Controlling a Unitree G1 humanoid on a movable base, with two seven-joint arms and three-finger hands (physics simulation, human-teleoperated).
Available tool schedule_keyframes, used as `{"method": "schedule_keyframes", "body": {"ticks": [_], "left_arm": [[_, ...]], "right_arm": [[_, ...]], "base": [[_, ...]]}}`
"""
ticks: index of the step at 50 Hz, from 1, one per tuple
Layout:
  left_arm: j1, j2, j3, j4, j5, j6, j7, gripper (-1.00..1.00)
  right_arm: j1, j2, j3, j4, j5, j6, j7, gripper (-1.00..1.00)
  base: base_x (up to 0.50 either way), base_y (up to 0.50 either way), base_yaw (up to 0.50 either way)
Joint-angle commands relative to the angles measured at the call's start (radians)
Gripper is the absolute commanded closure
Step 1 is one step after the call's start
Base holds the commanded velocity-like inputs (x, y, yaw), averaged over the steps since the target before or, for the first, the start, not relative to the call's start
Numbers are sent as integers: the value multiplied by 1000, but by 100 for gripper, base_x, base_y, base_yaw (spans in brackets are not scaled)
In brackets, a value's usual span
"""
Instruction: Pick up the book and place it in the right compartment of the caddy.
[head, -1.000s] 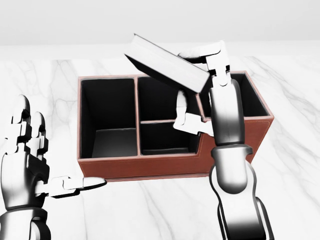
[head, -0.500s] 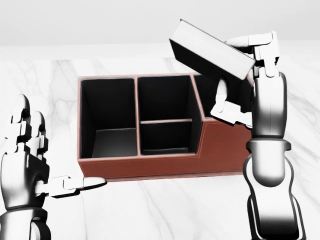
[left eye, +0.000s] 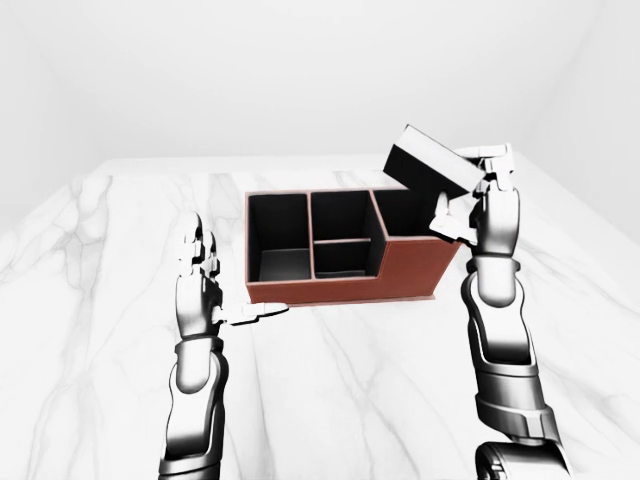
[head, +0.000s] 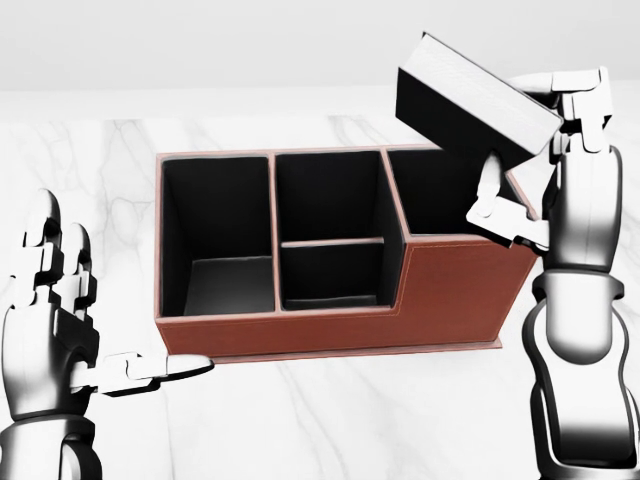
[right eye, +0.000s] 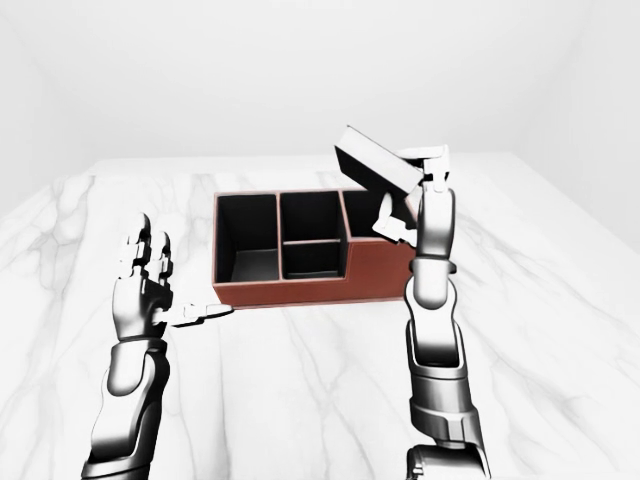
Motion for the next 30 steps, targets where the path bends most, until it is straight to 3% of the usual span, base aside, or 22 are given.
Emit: {"method": "schedule_keyframes", "body": {"ticks": [1, 30], "left_arm": [[3, -2, 0, -1, -9, 0, -16, -100], [-2, -1, -1, 25, -7, 0, -16, -100]], "right_arm": [[10, -24, -41, -28, 123, -33, -12, 100], [51, -10, -46, -139, 146, 13, -17, 100]], "base": [[0, 0, 0], [0, 0, 0]]}}
